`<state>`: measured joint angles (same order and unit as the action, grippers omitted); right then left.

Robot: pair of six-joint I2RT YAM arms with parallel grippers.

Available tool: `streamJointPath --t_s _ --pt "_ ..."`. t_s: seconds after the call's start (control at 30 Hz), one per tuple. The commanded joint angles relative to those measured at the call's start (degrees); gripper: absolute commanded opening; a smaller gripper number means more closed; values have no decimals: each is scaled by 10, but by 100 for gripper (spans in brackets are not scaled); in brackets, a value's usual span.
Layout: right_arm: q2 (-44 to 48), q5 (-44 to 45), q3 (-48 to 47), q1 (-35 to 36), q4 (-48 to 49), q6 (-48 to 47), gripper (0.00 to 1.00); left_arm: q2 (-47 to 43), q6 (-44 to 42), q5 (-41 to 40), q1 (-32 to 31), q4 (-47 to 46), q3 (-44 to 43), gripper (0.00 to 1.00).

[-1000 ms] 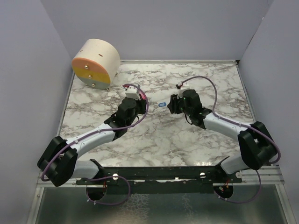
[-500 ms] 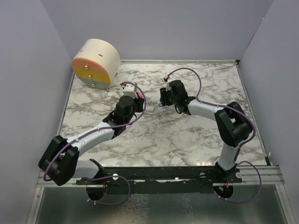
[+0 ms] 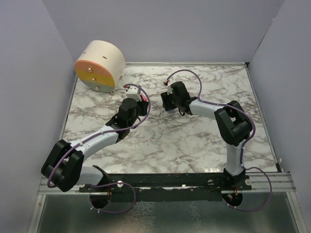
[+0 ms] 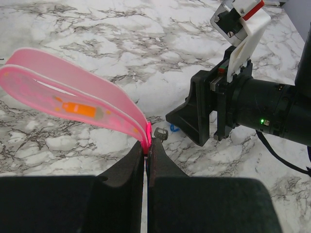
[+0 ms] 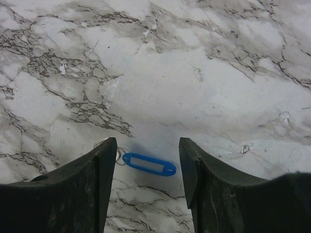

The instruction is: Put the keys on the keyring

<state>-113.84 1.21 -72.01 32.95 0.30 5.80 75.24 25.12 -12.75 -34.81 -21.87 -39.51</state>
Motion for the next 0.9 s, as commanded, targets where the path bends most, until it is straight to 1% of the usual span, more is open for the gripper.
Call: streamJointPath --t_s 0.0,0.23,0.47,0.87 --pt "-13 -40 -24 3 -6 -18 55 -1 -5 18 7 -23 7 0" --pt "-29 -69 -40 3 -19 -38 55 -2 -3 23 11 -24 9 0" --pt "-39 -95 -47 3 -37 -50 52 -7 -4 25 14 -23 12 0" --pt "-40 -111 -39 -3 -55 -56 40 -19 -3 29 22 -23 20 0"
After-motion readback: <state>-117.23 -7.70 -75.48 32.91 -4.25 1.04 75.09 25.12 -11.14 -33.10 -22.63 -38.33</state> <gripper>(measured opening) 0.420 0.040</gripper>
